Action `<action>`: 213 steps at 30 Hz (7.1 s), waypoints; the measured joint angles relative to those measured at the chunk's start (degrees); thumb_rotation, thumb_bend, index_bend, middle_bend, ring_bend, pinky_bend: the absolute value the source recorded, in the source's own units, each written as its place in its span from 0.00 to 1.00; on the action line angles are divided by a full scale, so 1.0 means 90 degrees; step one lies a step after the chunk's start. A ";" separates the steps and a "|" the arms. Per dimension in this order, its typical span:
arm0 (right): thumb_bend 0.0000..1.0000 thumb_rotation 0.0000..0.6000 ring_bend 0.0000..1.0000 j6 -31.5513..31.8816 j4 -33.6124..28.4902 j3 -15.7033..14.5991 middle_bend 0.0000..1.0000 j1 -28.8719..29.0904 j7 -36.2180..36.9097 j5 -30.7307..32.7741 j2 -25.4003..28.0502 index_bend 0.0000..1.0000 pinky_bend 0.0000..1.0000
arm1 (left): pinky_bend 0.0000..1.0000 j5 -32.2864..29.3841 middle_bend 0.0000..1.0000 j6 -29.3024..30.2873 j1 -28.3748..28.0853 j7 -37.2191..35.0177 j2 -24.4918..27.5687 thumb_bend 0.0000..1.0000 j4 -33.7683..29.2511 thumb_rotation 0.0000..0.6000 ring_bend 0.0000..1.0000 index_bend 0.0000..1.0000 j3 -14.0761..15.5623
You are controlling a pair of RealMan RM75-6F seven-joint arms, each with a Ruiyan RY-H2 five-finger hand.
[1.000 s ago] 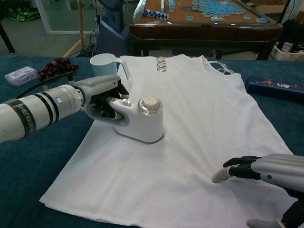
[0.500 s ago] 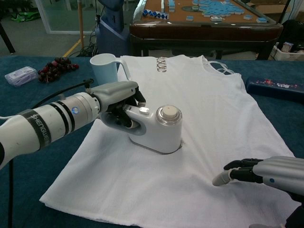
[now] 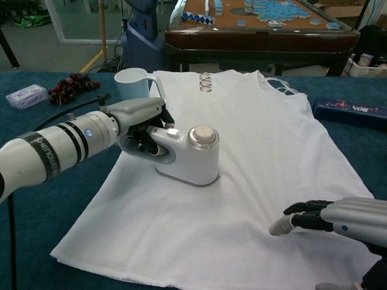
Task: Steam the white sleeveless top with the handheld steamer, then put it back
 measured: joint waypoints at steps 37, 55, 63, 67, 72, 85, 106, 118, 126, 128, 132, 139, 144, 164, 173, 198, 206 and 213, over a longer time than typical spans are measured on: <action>0.05 0.61 0.05 0.0282 0.0057 0.0093 0.18 -0.0174 -0.0061 0.0047 -0.0026 0.09 0.04 | 0.81 -0.0226 0.86 -0.0040 0.0063 0.0076 0.0148 0.28 0.0032 1.00 0.76 0.70 0.0039; 0.05 0.61 0.05 0.0274 0.0012 0.0063 0.18 -0.0183 -0.0097 0.0024 0.0024 0.09 0.04 | 0.81 -0.0202 0.86 -0.0057 0.0143 -0.0043 0.0341 0.28 0.0076 1.00 0.76 0.70 0.0052; 0.05 0.61 0.05 0.0326 -0.0016 0.0046 0.18 -0.0223 -0.0104 0.0019 0.0075 0.09 0.04 | 0.81 -0.0278 0.86 -0.0142 -0.0058 0.0080 0.0057 0.28 0.0129 1.00 0.76 0.70 -0.0027; 0.05 0.61 0.05 0.0329 0.0022 0.0055 0.18 -0.0231 -0.0075 0.0037 0.0077 0.09 0.04 | 0.81 -0.0343 0.86 -0.0165 -0.0113 0.0158 -0.0050 0.28 0.0227 1.00 0.75 0.70 -0.0035; 0.05 0.61 0.05 0.0369 0.0053 0.0098 0.18 -0.0229 -0.0048 0.0014 0.0044 0.09 0.04 | 0.81 -0.0382 0.86 -0.0140 -0.0088 0.0192 -0.0019 0.28 0.0262 1.00 0.75 0.70 -0.0019; 0.05 0.61 0.05 0.0333 0.0076 0.0176 0.18 -0.0140 -0.0031 -0.0062 -0.0096 0.09 0.04 | 0.81 -0.0381 0.86 0.0018 0.0179 0.0161 0.0448 0.28 0.0009 1.00 0.75 0.70 0.0066; 0.05 0.61 0.05 0.0515 0.0039 0.0103 0.18 -0.0264 0.0011 -0.0062 0.0058 0.09 0.04 | 0.81 -0.0418 0.86 -0.0119 -0.0188 0.0223 -0.0139 0.28 0.0153 1.00 0.75 0.70 -0.0102; 0.05 0.61 0.05 0.0798 -0.0059 0.0212 0.18 -0.0260 0.0127 -0.0238 0.0151 0.09 0.04 | 0.81 -0.0320 0.86 0.0215 0.0137 0.0010 0.0573 0.28 -0.0487 1.00 0.75 0.70 -0.0156; 0.05 0.61 0.05 0.1227 -0.0218 0.0317 0.18 -0.0288 0.0205 -0.0466 0.0405 0.09 0.04 | 0.81 -0.0261 0.86 0.0594 0.0720 -0.0410 0.1689 0.28 -0.1354 1.00 0.75 0.70 -0.0193; 0.05 0.61 0.05 0.1353 -0.0231 0.0333 0.18 -0.0317 0.0245 -0.0520 0.0450 0.09 0.04 | 0.81 -0.0244 0.86 0.0677 0.0887 -0.0567 0.1923 0.28 -0.1467 1.00 0.75 0.70 -0.0187; 0.05 0.61 0.05 0.1515 -0.0207 0.0326 0.18 -0.0365 0.0379 -0.0661 0.0487 0.09 0.04 | 0.81 -0.0149 0.86 0.0818 0.1239 -0.0921 0.2283 0.28 -0.1525 1.00 0.75 0.70 -0.0088; 0.05 0.61 0.05 0.1575 -0.0174 0.0241 0.18 -0.0425 0.0436 -0.0775 0.0516 0.09 0.04 | 0.81 0.0035 0.85 0.0804 0.1561 -0.1397 0.2370 0.28 -0.1149 1.00 0.75 0.70 0.0192; 0.05 0.61 0.05 0.1560 -0.0195 0.0240 0.18 -0.0438 0.0402 -0.0763 0.0531 0.09 0.04 | 0.81 0.0150 0.85 0.0711 0.1676 -0.1746 0.2252 0.28 -0.0648 1.00 0.75 0.70 0.0294; 0.05 0.61 0.05 0.1533 -0.0242 0.0265 0.18 -0.0509 0.0332 -0.0677 0.0559 0.09 0.04 | 0.62 0.0961 0.48 0.0493 0.1760 -0.2449 0.1590 0.27 0.0869 1.00 0.40 0.36 0.0556; 0.05 0.61 0.05 0.1554 -0.0223 0.0294 0.18 -0.0519 0.0356 -0.0670 0.0572 0.09 0.04 | 0.41 0.0805 0.17 0.0288 0.1820 -0.2174 0.1973 0.26 0.0364 1.00 0.16 0.07 0.0557; 0.06 0.62 0.05 0.1951 -0.0196 0.0444 0.18 -0.0623 0.0474 -0.0700 0.0796 0.09 0.04 | 0.24 0.0125 0.00 0.0636 0.2278 -0.1401 0.2865 0.11 -0.1214 1.00 0.02 0.00 0.0514; 0.18 1.00 0.05 0.2153 -0.0193 0.0577 0.18 -0.0836 0.0266 -0.0261 0.1210 0.09 0.04 | 0.24 0.0639 0.06 0.1877 0.2889 -0.1638 0.3311 0.12 -0.1933 1.00 0.06 0.00 0.0537; 0.18 1.00 0.05 0.2570 -0.0101 0.0720 0.18 -0.1262 0.0009 0.0295 0.1435 0.09 0.04 | 0.24 0.1225 0.09 0.3113 0.3670 -0.1847 0.3631 0.12 -0.2283 1.00 0.09 0.03 0.0701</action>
